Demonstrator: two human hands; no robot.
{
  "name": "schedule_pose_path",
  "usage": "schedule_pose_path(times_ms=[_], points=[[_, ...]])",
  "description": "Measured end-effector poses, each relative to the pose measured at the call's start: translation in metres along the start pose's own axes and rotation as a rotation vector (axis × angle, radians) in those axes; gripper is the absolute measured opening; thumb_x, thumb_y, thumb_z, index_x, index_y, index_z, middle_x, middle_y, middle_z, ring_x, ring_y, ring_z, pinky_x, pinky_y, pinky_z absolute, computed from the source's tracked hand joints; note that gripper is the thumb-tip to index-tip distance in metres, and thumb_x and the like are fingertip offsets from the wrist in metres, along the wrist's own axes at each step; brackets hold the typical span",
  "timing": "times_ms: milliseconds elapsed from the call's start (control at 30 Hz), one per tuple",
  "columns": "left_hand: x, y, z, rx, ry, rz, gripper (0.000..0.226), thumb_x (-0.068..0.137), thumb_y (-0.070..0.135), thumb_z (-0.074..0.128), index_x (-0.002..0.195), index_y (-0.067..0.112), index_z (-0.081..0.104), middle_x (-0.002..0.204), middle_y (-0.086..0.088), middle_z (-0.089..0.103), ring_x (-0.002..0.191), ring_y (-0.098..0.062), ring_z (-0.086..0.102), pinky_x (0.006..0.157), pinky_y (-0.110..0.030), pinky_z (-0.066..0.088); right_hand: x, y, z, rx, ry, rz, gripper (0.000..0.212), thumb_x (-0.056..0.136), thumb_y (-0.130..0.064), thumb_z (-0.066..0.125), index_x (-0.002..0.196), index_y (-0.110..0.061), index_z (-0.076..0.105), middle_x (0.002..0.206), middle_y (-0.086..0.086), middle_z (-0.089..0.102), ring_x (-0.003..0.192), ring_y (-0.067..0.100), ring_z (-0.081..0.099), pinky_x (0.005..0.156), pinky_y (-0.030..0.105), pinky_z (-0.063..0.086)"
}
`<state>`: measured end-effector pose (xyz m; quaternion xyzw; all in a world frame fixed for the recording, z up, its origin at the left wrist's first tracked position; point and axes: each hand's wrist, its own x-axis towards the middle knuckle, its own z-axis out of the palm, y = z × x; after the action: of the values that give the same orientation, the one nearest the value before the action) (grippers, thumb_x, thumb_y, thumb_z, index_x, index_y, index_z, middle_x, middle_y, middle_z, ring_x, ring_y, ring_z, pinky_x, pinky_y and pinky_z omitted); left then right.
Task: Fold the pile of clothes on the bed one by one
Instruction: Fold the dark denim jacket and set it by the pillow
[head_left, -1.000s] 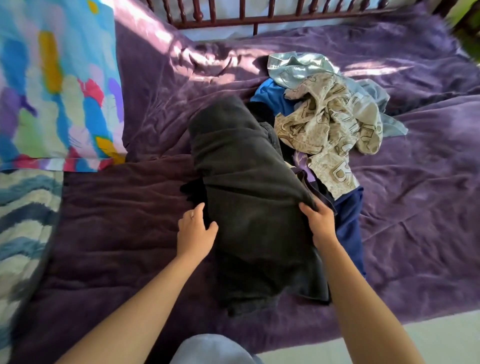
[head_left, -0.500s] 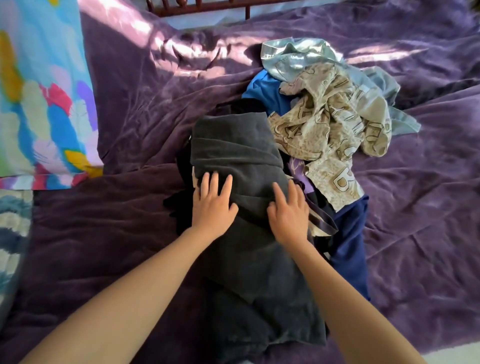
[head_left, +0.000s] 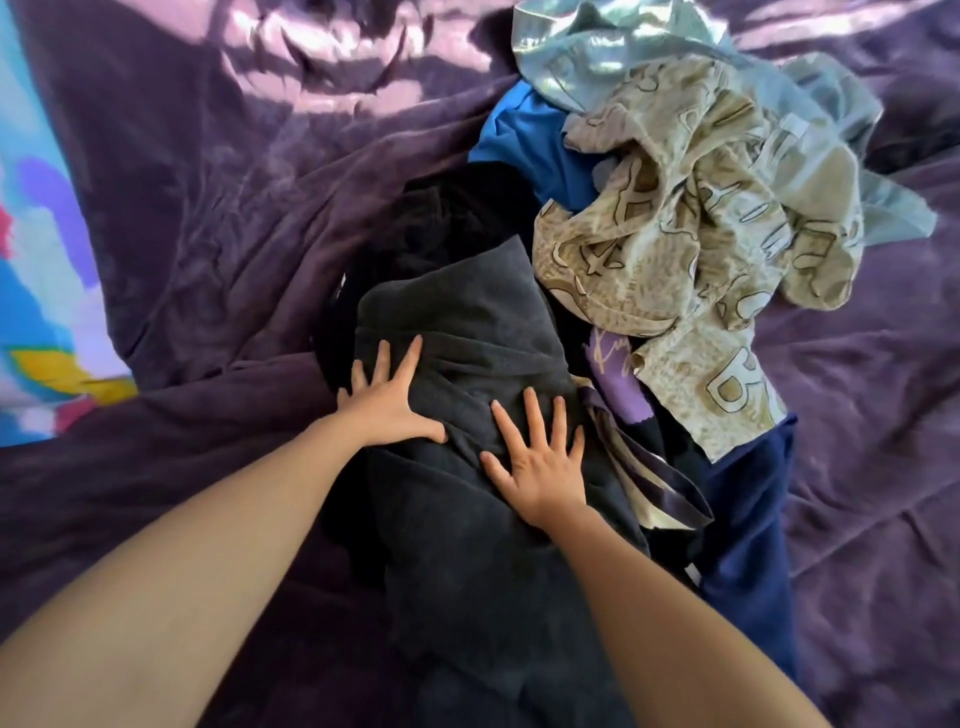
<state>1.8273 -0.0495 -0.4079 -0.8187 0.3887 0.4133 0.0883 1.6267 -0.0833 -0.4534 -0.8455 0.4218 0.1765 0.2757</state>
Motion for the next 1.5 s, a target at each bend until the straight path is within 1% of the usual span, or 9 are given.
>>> schedule_pose_path(times_ms=[167, 300, 500, 633, 767, 933, 1133, 1333, 1500], points=[[0.004, 0.007, -0.006, 0.0, -0.037, -0.038, 0.119, 0.067, 0.052, 0.071, 0.142, 0.043, -0.022, 0.155, -0.002, -0.022, 0.142, -0.038, -0.01, 0.114, -0.053, 0.004, 0.007, -0.001, -0.007, 0.008, -0.099, 0.009, 0.071, 0.084, -0.072, 0.013, 0.145, -0.045, -0.009, 0.156, -0.005, -0.021, 0.142, 0.03, -0.023, 0.113, 0.056, -0.003], [-0.037, 0.02, 0.017, 0.015, 0.24, -0.037, 0.104, 0.079, 0.053, 0.059, 0.147, 0.031, -0.016, 0.156, -0.011, -0.015, 0.143, -0.037, -0.008, 0.115, -0.05, 0.007, -0.007, 0.003, -0.026, 0.028, -0.102, -0.024, 0.065, 0.093, -0.06, 0.03, 0.146, -0.043, -0.004, 0.157, -0.004, -0.017, 0.144, 0.029, -0.016, 0.115, 0.052, 0.001], [-0.145, -0.005, 0.152, 0.108, 0.732, 0.325, 0.065, 0.081, 0.044, 0.042, 0.141, 0.019, 0.033, 0.145, -0.025, 0.032, 0.131, -0.046, 0.03, 0.096, -0.058, 0.039, -0.121, 0.044, -0.001, -0.146, 0.371, -0.427, 0.062, 0.094, -0.061, 0.017, 0.147, -0.03, 0.023, 0.151, 0.018, 0.024, 0.14, 0.034, 0.017, 0.112, 0.044, 0.014], [-0.197, -0.032, 0.239, 0.381, 0.605, 0.582, 0.053, 0.075, 0.032, 0.042, 0.125, 0.027, 0.057, 0.138, -0.013, 0.048, 0.135, -0.036, 0.026, 0.101, -0.056, 0.03, -0.209, 0.096, 0.087, -0.39, 0.25, -0.534, 0.083, 0.083, -0.069, 0.037, 0.149, -0.034, 0.002, 0.158, 0.01, -0.002, 0.145, 0.03, -0.002, 0.107, 0.051, 0.019], [-0.208, -0.066, 0.275, 0.538, 0.509, 0.694, 0.061, 0.069, 0.023, 0.044, 0.13, 0.021, 0.045, 0.137, -0.008, 0.048, 0.145, -0.026, -0.002, 0.11, -0.05, 0.007, -0.218, 0.102, 0.101, -0.425, -0.009, -0.328, 0.139, 0.042, -0.068, 0.074, 0.149, -0.028, -0.004, 0.148, 0.014, 0.027, 0.137, 0.036, 0.026, 0.092, 0.059, 0.042], [-0.194, -0.072, 0.253, 0.684, 0.224, 0.701, 0.127, 0.022, 0.056, 0.085, 0.134, 0.019, 0.037, 0.134, -0.015, 0.053, 0.124, -0.034, 0.046, 0.093, -0.056, 0.043, -0.205, 0.089, 0.102, -0.373, -0.103, -0.179, 0.165, 0.016, -0.045, 0.091, 0.15, -0.028, -0.003, 0.136, 0.014, 0.052, 0.12, 0.034, 0.054, 0.081, 0.059, 0.048], [-0.198, -0.065, 0.255, 0.624, 0.315, 0.517, 0.106, 0.041, 0.027, 0.09, 0.133, 0.026, 0.038, 0.131, -0.018, 0.051, 0.118, -0.045, 0.049, 0.073, -0.06, 0.05, -0.21, 0.082, 0.105, -0.498, 0.035, -0.237, 0.107, 0.024, -0.007, 0.091, 0.124, -0.02, 0.053, 0.114, 0.018, 0.066, 0.098, 0.041, 0.065, 0.072, 0.056, 0.053], [-0.205, -0.067, 0.239, 0.416, 0.415, 0.577, 0.11, 0.018, 0.003, 0.085, 0.122, 0.018, 0.054, 0.104, -0.008, 0.069, 0.094, -0.029, 0.068, 0.048, -0.024, 0.052, -0.217, 0.089, 0.082, -0.399, 0.233, -0.407, 0.071, 0.036, -0.015, 0.092, 0.104, -0.016, 0.07, 0.086, 0.007, 0.069, 0.067, 0.027, 0.066, 0.063, 0.03, 0.056], [-0.217, -0.063, 0.211, 0.285, 0.486, 0.601, 0.084, 0.007, 0.01, 0.087, 0.09, 0.018, 0.073, 0.072, 0.008, 0.067, 0.065, -0.01, 0.067, 0.042, -0.014, 0.045, -0.235, 0.078, 0.046, -0.278, 0.238, -0.427, 0.081, 0.028, -0.02, 0.093, 0.104, -0.02, 0.064, 0.079, -0.002, 0.068, 0.058, 0.02, 0.063, 0.048, 0.02, 0.051]])
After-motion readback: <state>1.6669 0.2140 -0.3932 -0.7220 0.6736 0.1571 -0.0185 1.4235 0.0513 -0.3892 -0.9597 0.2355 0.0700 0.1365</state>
